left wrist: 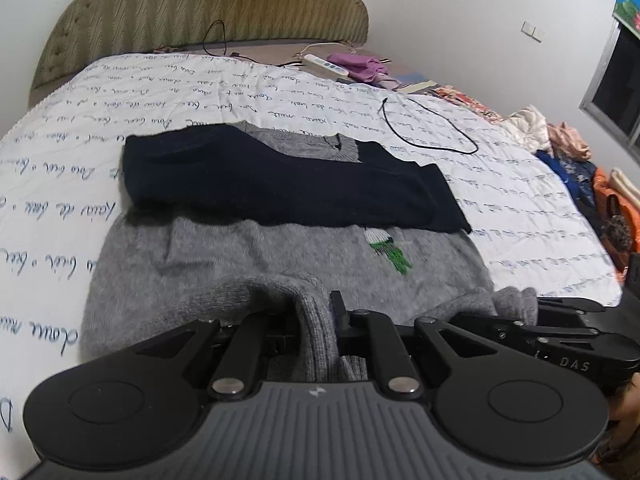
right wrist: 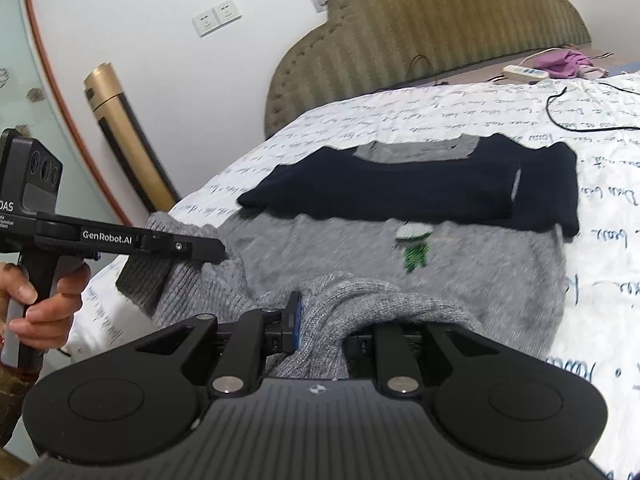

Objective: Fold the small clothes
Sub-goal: 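Lift the hem with both grippers and fold it over toward the collar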

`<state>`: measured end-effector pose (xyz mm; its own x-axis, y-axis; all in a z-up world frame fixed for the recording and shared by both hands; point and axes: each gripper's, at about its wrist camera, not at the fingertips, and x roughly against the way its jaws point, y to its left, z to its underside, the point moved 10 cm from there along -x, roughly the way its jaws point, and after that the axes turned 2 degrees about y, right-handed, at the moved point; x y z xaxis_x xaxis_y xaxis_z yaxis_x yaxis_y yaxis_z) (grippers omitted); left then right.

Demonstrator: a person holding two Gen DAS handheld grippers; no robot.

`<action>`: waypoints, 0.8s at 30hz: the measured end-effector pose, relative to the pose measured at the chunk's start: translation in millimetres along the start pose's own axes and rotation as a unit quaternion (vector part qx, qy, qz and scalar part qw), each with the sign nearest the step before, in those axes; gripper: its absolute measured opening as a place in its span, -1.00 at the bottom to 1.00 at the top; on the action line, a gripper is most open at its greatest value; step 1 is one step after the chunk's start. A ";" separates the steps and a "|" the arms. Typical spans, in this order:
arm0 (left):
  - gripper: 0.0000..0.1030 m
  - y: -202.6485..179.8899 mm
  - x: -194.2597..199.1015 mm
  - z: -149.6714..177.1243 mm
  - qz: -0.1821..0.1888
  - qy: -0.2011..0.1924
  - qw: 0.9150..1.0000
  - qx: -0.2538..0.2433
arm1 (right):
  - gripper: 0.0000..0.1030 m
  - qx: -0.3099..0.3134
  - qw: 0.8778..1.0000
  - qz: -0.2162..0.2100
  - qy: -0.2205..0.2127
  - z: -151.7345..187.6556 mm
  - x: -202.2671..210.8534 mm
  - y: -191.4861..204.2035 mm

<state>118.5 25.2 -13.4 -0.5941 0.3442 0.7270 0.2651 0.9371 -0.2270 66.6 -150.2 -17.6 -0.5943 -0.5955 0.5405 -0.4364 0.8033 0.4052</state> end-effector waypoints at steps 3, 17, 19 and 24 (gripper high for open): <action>-0.78 0.3 -6.2 -7.2 -0.022 -0.002 1.000 -0.010 | -0.60 -0.007 1.000 0.004 -0.010 -7.4 -2.2 -7.3; -0.78 12.6 -9.1 -30.1 -0.057 0.004 0.998 -0.010 | -0.60 -0.006 0.999 0.023 -0.033 -26.5 -10.1 -20.8; -0.78 13.1 -7.8 -32.6 -0.055 0.013 0.998 -0.009 | -0.61 -0.005 0.999 0.022 -0.035 -30.2 -9.8 -21.1; -0.78 13.3 0.9 -49.9 -0.067 0.014 0.997 -0.020 | -0.61 0.001 0.999 0.024 -0.044 -39.7 -6.1 -22.2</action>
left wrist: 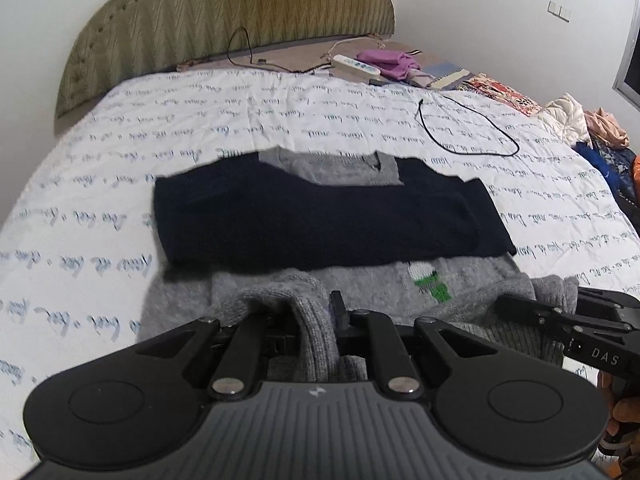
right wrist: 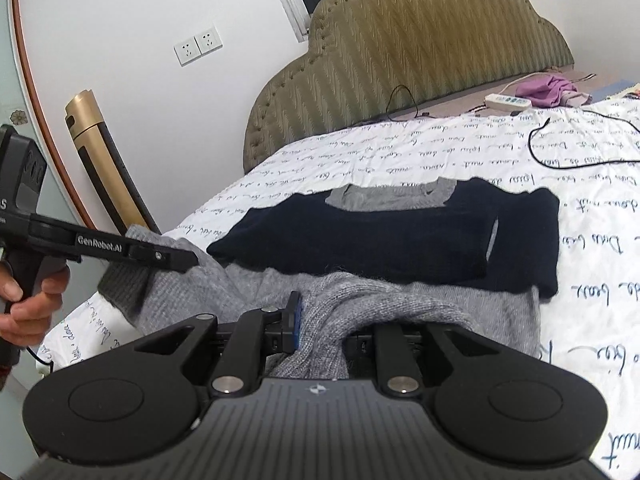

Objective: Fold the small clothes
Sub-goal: 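Lift the hem with both grippers and fold it over toward the collar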

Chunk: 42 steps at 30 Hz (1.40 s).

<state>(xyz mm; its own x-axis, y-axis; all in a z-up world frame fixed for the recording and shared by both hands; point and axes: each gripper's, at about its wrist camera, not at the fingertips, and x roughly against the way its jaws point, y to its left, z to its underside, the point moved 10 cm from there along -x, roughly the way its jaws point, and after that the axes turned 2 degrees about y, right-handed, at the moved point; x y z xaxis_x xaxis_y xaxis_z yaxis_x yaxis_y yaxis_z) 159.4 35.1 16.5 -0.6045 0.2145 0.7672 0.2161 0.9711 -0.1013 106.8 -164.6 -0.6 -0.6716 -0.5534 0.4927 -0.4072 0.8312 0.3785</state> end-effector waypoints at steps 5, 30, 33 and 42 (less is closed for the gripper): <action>-0.78 2.2 1.5 -30.1 -0.012 -0.026 0.999 -0.016 | -0.60 -0.005 1.000 0.007 -0.015 -17.1 -2.5 -8.0; -0.78 36.5 -106.0 -67.4 -0.055 0.009 0.998 0.013 | -0.60 -0.098 0.994 0.039 0.004 -50.7 -84.4 -91.5; -0.78 39.4 -114.0 -68.3 -0.056 0.014 0.998 0.018 | -0.60 -0.116 0.992 0.040 0.007 -49.4 -89.2 -103.5; -0.77 49.7 -128.8 -77.4 -0.027 0.022 0.998 0.061 | -0.48 -0.195 0.980 0.022 0.029 -43.9 -108.1 -137.6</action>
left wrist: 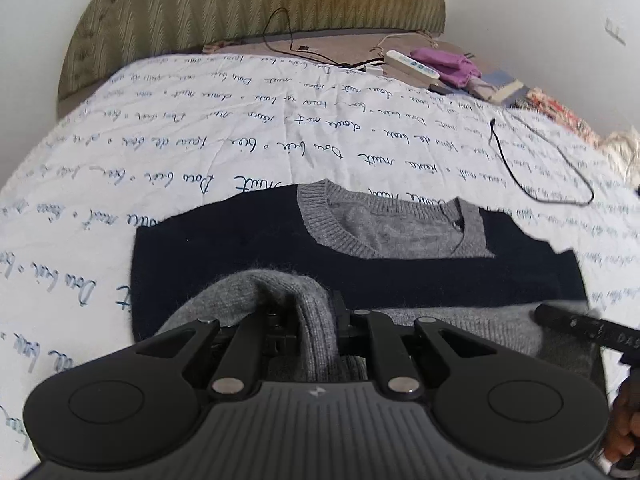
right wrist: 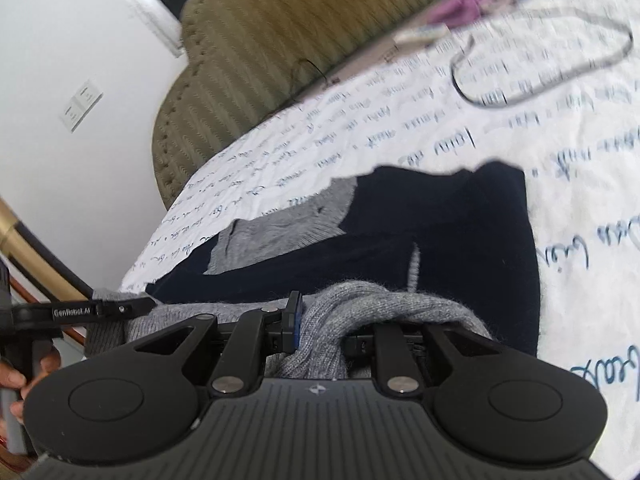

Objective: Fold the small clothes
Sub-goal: 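Lift the hem with both grippers and fold it over toward the collar, then lower the hem onto the sweater and open both grippers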

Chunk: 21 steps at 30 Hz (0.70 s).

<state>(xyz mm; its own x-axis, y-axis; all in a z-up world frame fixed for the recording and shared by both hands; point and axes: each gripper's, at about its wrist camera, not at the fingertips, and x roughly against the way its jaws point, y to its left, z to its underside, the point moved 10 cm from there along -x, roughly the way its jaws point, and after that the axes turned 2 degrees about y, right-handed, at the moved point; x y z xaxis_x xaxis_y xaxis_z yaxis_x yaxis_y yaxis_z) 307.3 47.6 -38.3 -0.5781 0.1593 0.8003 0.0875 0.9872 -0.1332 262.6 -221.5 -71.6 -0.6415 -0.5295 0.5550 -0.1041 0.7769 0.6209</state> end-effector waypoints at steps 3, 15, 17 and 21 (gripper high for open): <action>-0.77 2.7 -3.4 1.3 0.004 0.006 1.000 0.005 | -0.44 -0.039 0.999 -0.025 0.015 -0.7 -0.4 -7.5; -0.71 13.9 5.9 2.9 0.066 0.024 0.996 0.049 | 0.25 -0.043 0.994 -0.082 0.059 18.0 27.3 4.6; -0.61 15.7 8.5 5.8 0.077 0.026 0.995 0.053 | 0.29 -0.047 0.992 -0.097 0.070 24.7 30.6 6.7; -0.27 18.7 15.6 11.3 0.093 0.027 0.994 0.053 | 0.08 -0.035 0.990 -0.107 0.085 36.6 35.1 11.7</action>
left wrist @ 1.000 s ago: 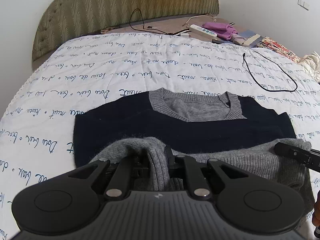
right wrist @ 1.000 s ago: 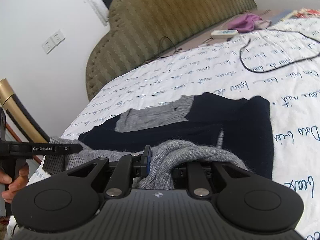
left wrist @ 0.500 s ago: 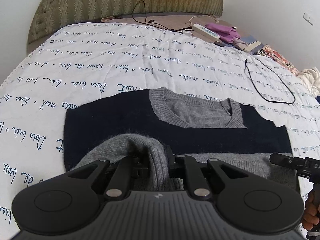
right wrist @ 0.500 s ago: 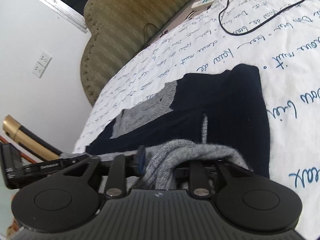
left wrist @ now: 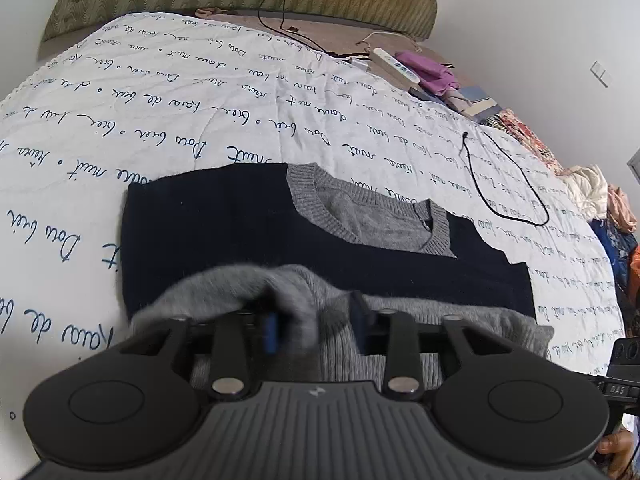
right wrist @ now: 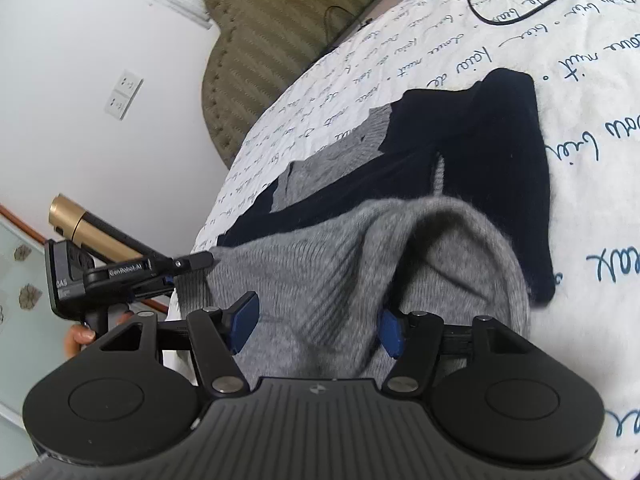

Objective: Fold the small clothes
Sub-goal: 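Lower the hem onto the sweater and open both grippers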

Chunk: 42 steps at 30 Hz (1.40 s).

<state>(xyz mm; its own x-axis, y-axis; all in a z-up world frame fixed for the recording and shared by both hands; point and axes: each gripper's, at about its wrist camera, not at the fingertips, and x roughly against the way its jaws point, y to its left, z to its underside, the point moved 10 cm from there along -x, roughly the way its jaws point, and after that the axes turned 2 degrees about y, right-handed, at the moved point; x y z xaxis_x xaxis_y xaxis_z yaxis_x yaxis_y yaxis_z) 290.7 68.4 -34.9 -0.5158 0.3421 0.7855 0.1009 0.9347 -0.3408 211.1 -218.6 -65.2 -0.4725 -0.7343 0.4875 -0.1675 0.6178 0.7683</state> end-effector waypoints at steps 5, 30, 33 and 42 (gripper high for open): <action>-0.77 -2.6 3.5 9.7 -0.017 0.006 0.999 -0.040 | -0.63 0.024 0.999 0.027 -0.008 -2.9 2.1 -0.1; -0.76 66.2 -40.1 -49.8 0.086 -0.023 0.964 0.250 | 0.31 -0.208 0.958 -0.060 -0.187 -98.8 10.6 -83.3; -0.76 74.0 -33.8 -52.8 0.084 -0.034 0.962 0.259 | 0.32 -0.201 0.958 -0.046 -0.201 -106.9 14.5 -86.4; -0.72 82.2 -9.0 -71.6 0.061 -0.096 0.960 0.257 | 0.55 -0.051 0.990 -0.002 -0.134 -91.5 -1.4 -34.5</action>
<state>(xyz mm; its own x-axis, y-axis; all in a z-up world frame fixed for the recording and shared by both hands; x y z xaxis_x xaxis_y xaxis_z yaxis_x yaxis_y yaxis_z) 364.5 149.1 -33.0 -0.6794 0.3754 0.6305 -0.2363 0.7015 -0.6723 296.7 -264.6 -54.4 -0.6872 -0.6273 0.3663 -0.0891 0.5732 0.8145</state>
